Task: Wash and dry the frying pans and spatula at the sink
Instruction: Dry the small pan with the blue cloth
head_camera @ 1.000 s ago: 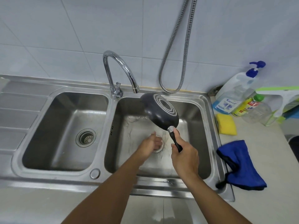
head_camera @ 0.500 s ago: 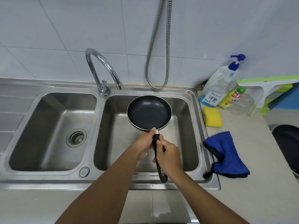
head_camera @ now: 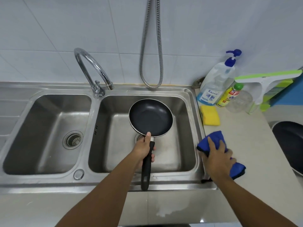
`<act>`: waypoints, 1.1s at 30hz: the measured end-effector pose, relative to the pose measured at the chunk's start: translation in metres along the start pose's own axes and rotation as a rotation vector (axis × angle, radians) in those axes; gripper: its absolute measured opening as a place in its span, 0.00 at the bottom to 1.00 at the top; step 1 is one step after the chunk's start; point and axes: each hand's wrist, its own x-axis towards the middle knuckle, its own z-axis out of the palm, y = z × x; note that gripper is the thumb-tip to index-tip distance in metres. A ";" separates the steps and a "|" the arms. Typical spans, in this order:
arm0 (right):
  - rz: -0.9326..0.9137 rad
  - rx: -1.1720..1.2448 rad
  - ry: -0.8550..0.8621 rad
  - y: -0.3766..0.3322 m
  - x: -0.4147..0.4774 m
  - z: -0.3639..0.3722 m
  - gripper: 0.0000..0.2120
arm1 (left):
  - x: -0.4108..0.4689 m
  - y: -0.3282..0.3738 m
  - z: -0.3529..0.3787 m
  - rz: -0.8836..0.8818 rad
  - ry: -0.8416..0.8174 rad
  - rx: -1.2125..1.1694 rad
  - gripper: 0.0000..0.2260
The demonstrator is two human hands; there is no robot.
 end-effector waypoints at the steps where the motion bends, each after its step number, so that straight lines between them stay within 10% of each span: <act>1: -0.042 0.047 0.074 -0.004 -0.006 0.005 0.36 | -0.001 0.001 0.000 0.003 -0.008 0.023 0.20; 10: -0.366 1.038 0.500 -0.098 0.019 -0.107 0.30 | -0.017 0.013 0.001 0.064 -0.038 0.148 0.23; 23: -0.973 0.682 -0.094 -0.172 0.027 -0.087 0.22 | -0.027 0.022 -0.010 0.234 -0.054 0.175 0.17; 28: -0.991 0.254 -0.147 -0.157 0.044 -0.108 0.19 | -0.032 0.017 -0.004 0.164 -0.187 0.043 0.10; 33: -0.874 0.374 -0.097 -0.187 0.037 -0.110 0.27 | -0.032 0.025 -0.005 0.247 -0.147 0.247 0.07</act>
